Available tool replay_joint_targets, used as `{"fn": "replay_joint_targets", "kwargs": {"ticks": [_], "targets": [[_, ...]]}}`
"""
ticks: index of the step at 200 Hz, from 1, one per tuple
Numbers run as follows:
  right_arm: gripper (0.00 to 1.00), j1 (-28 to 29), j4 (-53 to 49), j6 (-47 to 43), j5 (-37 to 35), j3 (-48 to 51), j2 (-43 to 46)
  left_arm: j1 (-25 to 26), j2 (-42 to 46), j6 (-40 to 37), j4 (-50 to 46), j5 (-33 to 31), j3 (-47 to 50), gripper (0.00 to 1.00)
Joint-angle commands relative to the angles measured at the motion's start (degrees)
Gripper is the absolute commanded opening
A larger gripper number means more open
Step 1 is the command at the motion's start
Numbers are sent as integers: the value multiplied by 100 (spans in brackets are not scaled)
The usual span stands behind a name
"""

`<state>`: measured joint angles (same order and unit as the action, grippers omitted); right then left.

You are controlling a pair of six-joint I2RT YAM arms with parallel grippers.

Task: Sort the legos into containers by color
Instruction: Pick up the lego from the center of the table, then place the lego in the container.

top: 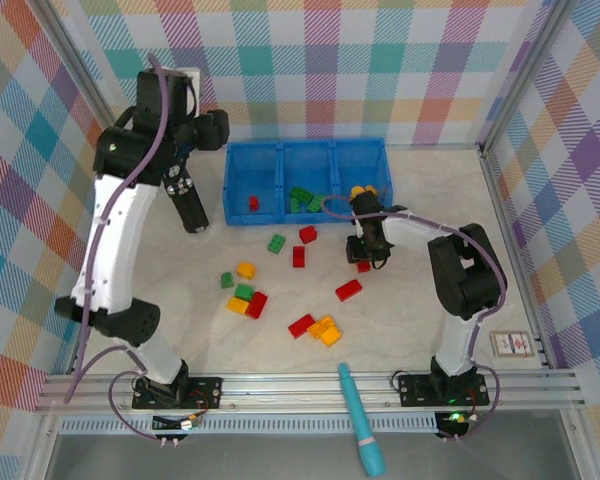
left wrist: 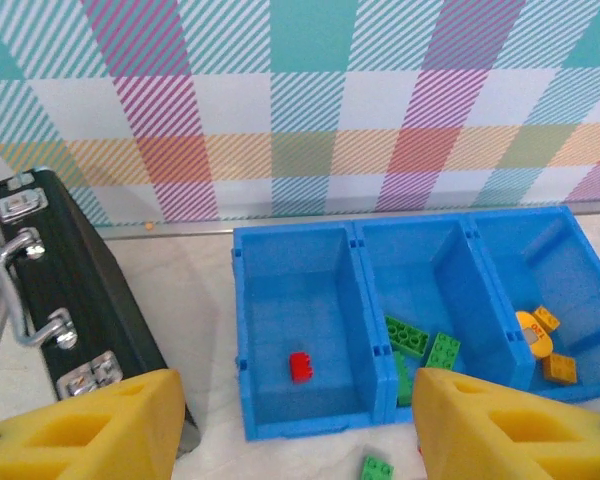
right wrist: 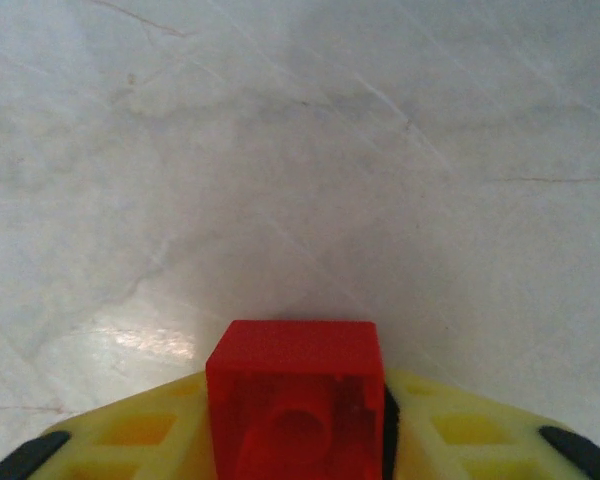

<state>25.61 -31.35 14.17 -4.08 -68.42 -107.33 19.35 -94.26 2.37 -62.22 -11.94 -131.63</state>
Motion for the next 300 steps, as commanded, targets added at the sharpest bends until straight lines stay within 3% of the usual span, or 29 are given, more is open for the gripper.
{"fn": "replay_joint_targets", "kwargs": {"ticks": [1, 29, 51, 94, 129, 163, 203, 213, 242, 300], "targets": [[35, 84, -283, 35, -54, -189, -145, -22, 777, -244, 166, -218, 541, 62], [24, 110, -580, 161, -115, -285, -177, -19, 1753, -358, 643, -448, 1564, 65], [24, 111, -931, 258, -140, -565, 61, -19, 2433, -802, 930, -651, 2454, 69], [26, 135, -1878, -27, -389, -2749, 133, -19, 3530, -1452, 1508, -1197, 3568, 72], [28, 412, -630, -454, -396, -3942, -53, -19, 4160, -1822, 1760, -1661, 4030, 73], [28, 817, 18, -1151, -201, -5695, -1153, -19, 4335, -1994, 1524, -1530, 4070, 75], [29, 1069, -995, -1450, 301, -9316, -3341, -19, 4372, -1996, 1377, -1187, 3948, 75], [29, 1091, -751, -1428, 340, -9163, -3400, -19, 4376, -1986, 1372, -1175, 3957, 75], [29, 1213, 854, -1330, 436, -7552, -3118, -3, 4383, -2021, 1448, -1148, 4107, 76], [29, 1527, 970, -1310, 47, -8868, -4566, 295, 4408, -2134, 1526, -1206, 4313, 76]]}}
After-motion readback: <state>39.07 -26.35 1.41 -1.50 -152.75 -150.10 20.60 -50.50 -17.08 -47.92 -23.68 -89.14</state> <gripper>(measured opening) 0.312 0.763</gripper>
